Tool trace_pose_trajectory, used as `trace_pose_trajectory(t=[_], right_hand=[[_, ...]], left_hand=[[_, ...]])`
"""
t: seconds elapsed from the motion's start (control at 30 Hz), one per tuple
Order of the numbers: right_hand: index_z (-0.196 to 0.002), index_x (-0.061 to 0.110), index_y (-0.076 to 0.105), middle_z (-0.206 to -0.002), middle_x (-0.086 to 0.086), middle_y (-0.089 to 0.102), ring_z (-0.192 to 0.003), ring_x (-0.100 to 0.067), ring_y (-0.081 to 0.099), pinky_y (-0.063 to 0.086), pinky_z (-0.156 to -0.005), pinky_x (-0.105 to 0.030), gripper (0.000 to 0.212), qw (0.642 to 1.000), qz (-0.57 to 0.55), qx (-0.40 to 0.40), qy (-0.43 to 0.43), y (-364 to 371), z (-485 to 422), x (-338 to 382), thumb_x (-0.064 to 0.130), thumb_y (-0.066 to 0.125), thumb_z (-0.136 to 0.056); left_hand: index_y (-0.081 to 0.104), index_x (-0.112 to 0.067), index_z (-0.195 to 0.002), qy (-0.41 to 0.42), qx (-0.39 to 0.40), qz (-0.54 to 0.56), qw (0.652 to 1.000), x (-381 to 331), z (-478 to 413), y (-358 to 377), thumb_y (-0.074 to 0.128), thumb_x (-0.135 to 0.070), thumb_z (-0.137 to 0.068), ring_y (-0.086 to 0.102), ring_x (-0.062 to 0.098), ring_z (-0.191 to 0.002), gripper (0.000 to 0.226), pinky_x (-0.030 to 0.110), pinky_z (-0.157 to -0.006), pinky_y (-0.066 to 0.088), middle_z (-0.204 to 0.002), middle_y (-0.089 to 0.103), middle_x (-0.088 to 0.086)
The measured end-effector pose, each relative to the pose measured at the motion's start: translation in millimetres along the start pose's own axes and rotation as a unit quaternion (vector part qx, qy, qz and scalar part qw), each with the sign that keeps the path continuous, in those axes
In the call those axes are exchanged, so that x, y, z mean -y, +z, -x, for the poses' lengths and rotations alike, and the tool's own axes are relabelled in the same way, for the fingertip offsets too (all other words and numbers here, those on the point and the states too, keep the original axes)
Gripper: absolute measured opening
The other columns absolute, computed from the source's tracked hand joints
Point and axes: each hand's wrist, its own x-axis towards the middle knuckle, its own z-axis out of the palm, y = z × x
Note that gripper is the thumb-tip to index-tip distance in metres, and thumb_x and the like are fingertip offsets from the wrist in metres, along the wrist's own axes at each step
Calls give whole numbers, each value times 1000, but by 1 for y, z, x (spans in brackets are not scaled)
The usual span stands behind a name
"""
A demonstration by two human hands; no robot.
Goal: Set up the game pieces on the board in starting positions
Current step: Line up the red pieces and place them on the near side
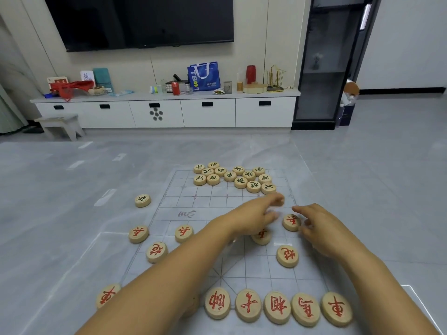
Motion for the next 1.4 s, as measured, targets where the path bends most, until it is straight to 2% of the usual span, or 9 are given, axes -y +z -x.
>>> trace_pose_trajectory(t=[0.13,0.3,0.53,0.73,0.97,1.1,1.23,1.3,1.4], right_hand=[[-142,27,30,-146,7,32,-129,-18,31,32,-104,-27,52,997,51,22,-51,2,3,-1,11,40,-93],[-130,23,46,-126,1,45,-116,-17,43,41,-95,-28,40,1000,8,11,-5,-3,4,-7,25,53,-91],[-120,26,52,-111,5,44,-101,-15,51,43,-90,-25,33,998,-27,64,1,-15,15,-21,16,54,-88],[-134,24,38,-114,7,41,-102,-12,50,43,-93,-25,53,997,-41,61,4,-13,19,-17,25,61,-86],[-119,21,53,-111,5,45,-98,-13,51,44,-89,-24,33,998,-19,56,-10,-12,17,-18,25,60,-87],[-124,22,52,-106,7,42,-98,-11,51,42,-90,-22,38,997,-30,67,-13,-12,16,-21,24,60,-87],[-134,23,43,-108,7,42,-97,-10,50,42,-90,-22,53,997,-35,64,-10,-7,14,-27,26,63,-85],[-136,23,40,-105,7,43,-94,-9,50,42,-89,-23,67,998,-35,58,-14,-6,14,-28,38,68,-77],[-111,35,50,-98,15,45,-88,-8,53,40,-83,-20,102,997,-58,24,-37,-5,14,-31,92,53,-26]], left_hand=[[41,-19,-134,-37,-73,-10,997,11,5,-19,56,-19,-91,43,14,-127,46,24,-99,33,-139,47,0],[48,-19,-128,-77,-52,-71,993,28,23,-33,60,-21,-87,47,14,-122,43,26,-99,38,-135,49,-1],[49,-23,-126,-124,-61,-90,986,53,49,-52,63,-24,-86,47,11,-119,43,22,-95,38,-131,51,-4],[48,-23,-127,-121,-66,-127,982,58,63,-60,61,-25,-87,46,11,-120,42,22,-96,37,-133,50,-5],[53,-22,-122,-130,-178,-91,971,67,101,-92,64,-24,-85,50,8,-112,39,22,-92,35,-119,54,-9],[56,-16,-120,-204,-256,-30,944,86,144,-105,67,-15,-82,50,11,-106,40,25,-90,36,-118,57,-3],[55,-14,-122,-302,-235,1,924,106,176,-109,73,-17,-77,52,16,-106,48,30,-93,39,-119,58,4],[56,-15,-119,-324,-219,13,920,113,184,-112,75,-19,-75,54,17,-102,48,28,-92,40,-114,60,4],[58,-18,-114,-319,-208,10,924,119,188,-110,77,-19,-73,55,16,-93,45,23,-80,41,-104,60,1]])
